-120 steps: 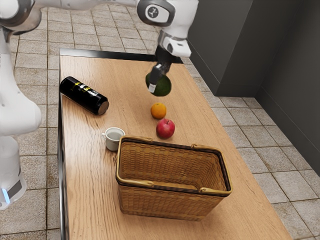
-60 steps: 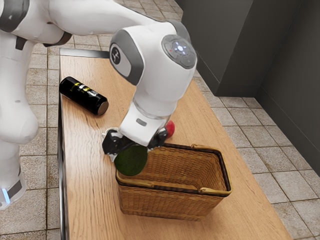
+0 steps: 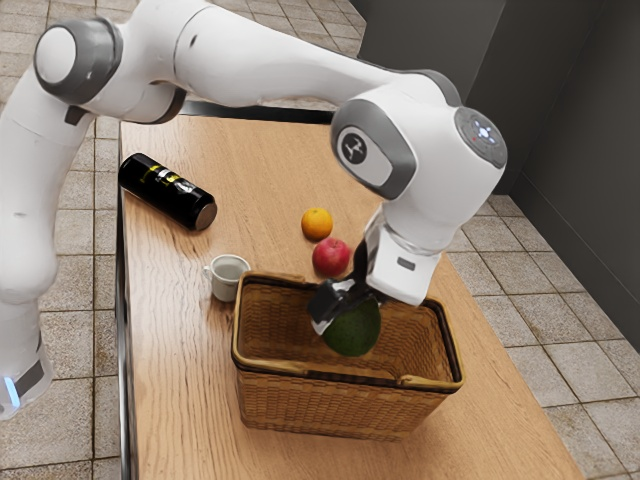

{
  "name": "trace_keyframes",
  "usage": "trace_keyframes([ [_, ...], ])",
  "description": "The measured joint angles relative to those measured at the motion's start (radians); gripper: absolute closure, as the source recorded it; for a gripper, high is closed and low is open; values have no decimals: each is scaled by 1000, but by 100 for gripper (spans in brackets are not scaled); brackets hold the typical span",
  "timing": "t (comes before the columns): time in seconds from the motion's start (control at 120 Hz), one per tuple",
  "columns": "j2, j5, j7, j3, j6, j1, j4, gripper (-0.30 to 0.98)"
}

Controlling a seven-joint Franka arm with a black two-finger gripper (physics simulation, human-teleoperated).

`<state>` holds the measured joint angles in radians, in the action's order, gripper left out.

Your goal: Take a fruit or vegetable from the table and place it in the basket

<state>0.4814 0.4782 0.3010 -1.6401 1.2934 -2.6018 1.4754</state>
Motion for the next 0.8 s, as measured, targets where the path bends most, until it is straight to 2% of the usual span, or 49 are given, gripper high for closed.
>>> trace_keyframes([
  [0.167,9,7,36,-55,2,-4,-17,13],
  [0.25,13,10,54,-120,4,-53,-31,14],
  [0.358,16,12,75,-154,6,-72,-41,15],
  [0.433,16,13,88,-164,7,-74,-42,15],
  [0.608,16,4,113,-193,6,-75,-42,5],
  [0.8,14,1,133,-194,4,-73,-42,1],
])
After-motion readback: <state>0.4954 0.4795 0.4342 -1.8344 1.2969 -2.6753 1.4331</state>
